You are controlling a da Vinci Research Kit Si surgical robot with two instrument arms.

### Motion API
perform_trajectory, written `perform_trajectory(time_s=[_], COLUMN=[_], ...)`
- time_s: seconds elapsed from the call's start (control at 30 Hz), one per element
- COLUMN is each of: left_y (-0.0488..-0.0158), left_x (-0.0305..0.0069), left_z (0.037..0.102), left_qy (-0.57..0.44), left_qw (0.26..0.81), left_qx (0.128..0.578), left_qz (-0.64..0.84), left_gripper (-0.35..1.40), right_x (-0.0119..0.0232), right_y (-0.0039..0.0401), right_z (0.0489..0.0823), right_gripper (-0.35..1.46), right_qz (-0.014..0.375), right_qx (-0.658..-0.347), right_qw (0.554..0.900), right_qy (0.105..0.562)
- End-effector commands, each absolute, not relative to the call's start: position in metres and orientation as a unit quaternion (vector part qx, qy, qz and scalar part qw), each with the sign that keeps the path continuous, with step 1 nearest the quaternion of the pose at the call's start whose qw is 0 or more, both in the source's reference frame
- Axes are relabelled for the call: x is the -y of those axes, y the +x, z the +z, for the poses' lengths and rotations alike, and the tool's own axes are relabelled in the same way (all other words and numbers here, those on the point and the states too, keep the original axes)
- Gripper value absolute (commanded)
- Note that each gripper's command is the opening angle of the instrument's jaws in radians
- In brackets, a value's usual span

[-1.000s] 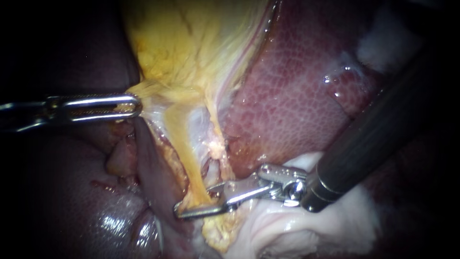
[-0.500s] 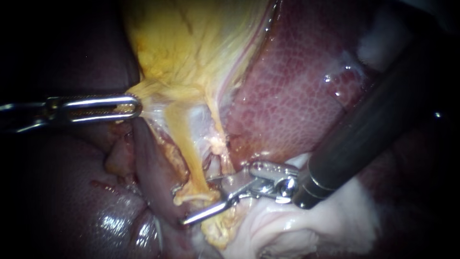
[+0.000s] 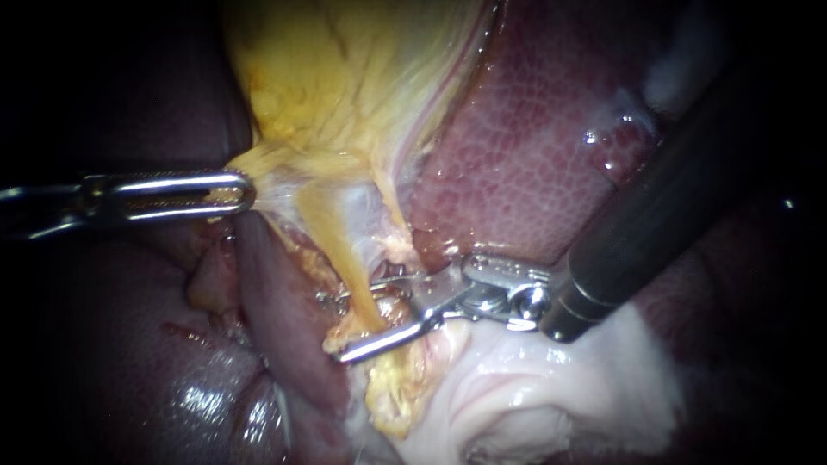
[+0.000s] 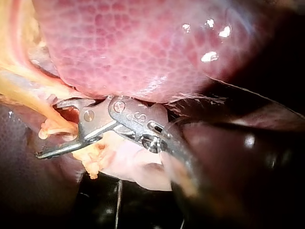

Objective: Going back first clip left tube

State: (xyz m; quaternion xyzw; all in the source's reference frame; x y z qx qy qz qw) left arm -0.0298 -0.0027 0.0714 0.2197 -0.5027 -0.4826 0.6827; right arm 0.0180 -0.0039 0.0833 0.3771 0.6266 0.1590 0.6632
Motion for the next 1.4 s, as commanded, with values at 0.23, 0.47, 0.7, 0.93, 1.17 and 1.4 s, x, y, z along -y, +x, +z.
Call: perform_trajectory(time_s=[0.23,0.47,0.7,0.93,1.17,1.4], left_y=[-0.0297,-0.0298,-0.0303,-0.0330,-0.0377,-0.0403], left_x=[0.0026,0.0027,0.0028,0.0043,0.0051,0.0053], left_z=[0.0714,0.0716,0.0719,0.0740,0.0766,0.0779], left_qy=[0.221,0.220,0.218,0.218,0.225,0.228], left_qw=[0.683,0.683,0.683,0.685,0.686,0.691], left_qx=[0.503,0.504,0.504,0.507,0.512,0.512], left_qz=[-0.482,-0.482,-0.482,-0.476,-0.465,-0.456], left_gripper=[-0.35,-0.35,-0.35,-0.35,-0.35,-0.35], right_x=[0.0014,-0.0026,-0.0045,-0.0039,-0.0033,-0.0032], right_y=[0.0112,0.0053,0.0026,0.0026,0.0026,0.0027], right_z=[0.0799,0.0746,0.0706,0.0706,0.0709,0.0707], right_gripper=[0.60,0.60,0.60,0.60,0.60,0.60], right_qz=[0.152,0.154,0.154,0.150,0.148,0.148], right_qx=[-0.636,-0.624,-0.617,-0.617,-0.617,-0.617], right_qw=[0.670,0.693,0.708,0.710,0.711,0.711], right_qy=[0.351,0.328,0.308,0.305,0.303,0.303])
